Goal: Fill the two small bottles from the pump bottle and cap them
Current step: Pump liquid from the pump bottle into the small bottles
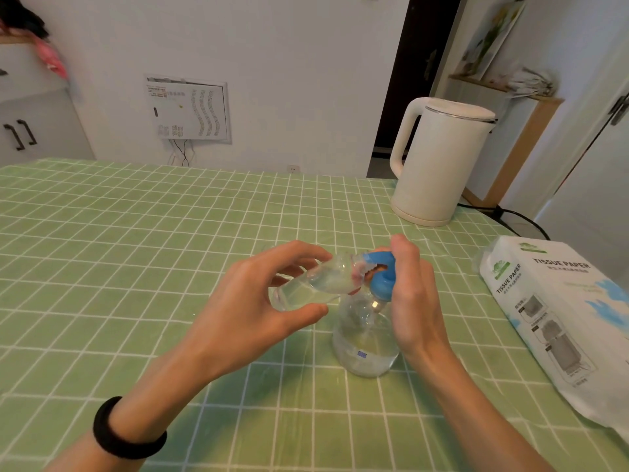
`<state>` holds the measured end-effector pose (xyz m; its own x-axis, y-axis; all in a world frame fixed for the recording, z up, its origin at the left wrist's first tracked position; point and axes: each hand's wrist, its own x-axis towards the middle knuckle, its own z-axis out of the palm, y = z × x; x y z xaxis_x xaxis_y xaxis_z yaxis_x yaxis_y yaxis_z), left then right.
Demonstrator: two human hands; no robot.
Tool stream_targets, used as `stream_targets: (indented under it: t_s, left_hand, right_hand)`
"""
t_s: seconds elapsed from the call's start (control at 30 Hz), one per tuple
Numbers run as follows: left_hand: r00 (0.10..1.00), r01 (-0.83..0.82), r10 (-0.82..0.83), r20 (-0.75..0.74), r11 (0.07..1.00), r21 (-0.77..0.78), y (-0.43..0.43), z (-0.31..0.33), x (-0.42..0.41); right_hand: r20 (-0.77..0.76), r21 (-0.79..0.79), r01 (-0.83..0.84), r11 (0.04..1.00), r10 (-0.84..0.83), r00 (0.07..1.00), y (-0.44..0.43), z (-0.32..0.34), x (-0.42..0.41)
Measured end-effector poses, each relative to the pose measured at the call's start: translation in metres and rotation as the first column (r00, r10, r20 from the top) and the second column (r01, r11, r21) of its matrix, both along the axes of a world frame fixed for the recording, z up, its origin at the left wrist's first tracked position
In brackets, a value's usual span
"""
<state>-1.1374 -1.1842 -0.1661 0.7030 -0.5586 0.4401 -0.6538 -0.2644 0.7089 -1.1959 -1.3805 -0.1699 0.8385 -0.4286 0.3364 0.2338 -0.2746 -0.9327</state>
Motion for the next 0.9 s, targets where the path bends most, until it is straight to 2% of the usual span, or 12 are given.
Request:
stream_targets:
  t_s: [0.23,0.9]
  left_hand:
    - [1.000,0.006,-0.006,-0.003,1.000,-0.011,-0.0016,0.0016,-0.0027]
    - [1.000,0.001,-0.001,-0.002,1.000,-0.007,0.0000,-0.0014,0.0002]
  right_hand:
    - [0.036,-0.006,0.009,1.000,-0.009,0.999,-0.0025,-0.0031,-0.0004]
    - [-0.005,-0.058,0.031,0.998,-0.031,1.000,-0.0035,-0.0032,0.0007]
